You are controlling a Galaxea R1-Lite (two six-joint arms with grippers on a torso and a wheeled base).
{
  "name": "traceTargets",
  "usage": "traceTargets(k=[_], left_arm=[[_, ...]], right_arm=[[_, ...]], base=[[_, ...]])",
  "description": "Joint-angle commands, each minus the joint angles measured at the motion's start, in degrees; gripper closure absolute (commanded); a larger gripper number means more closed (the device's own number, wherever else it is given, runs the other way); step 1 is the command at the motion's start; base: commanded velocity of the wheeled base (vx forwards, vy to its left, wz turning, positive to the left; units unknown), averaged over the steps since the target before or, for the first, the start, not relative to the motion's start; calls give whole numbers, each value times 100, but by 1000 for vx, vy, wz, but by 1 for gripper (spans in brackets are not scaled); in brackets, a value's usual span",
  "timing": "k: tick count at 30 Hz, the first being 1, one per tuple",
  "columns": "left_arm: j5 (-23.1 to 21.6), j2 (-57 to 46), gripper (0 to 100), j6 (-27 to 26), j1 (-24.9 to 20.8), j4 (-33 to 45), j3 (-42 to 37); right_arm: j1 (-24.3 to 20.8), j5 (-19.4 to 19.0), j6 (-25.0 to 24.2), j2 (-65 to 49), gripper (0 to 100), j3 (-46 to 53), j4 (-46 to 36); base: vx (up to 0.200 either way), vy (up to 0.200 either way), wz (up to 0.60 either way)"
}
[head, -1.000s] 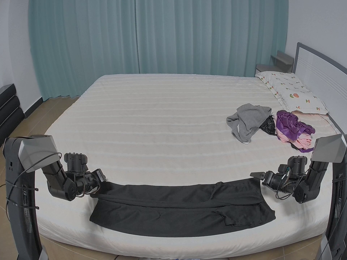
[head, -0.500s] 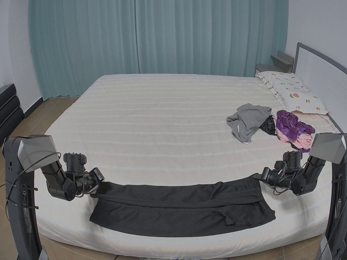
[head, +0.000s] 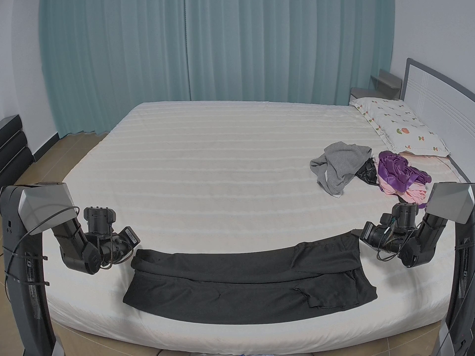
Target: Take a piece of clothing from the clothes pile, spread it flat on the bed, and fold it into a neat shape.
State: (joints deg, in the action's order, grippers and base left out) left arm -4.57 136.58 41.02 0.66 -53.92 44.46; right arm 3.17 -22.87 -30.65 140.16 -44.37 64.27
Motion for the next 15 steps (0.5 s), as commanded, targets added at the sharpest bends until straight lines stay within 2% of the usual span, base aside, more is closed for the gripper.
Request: traceTargets(k=[1, 5, 6, 15], left_arm=[[-9, -44, 100, 11, -4, -5, -25], [-17, -79, 100, 38, 13, -5, -43], [-17, -97, 100, 64, 22, -5, -51], [-158, -123, 100, 152, 13, -13, -51]], right_arm=[[8, 11, 15, 73, 100, -1, 7], [17, 11, 15, 91, 100, -27, 7], [26, 11, 15, 91, 0, -27, 7], [87, -16, 6, 12, 0, 52, 7]], base=[[0, 0, 0], [0, 0, 0], [0, 0, 0], [0, 0, 0]])
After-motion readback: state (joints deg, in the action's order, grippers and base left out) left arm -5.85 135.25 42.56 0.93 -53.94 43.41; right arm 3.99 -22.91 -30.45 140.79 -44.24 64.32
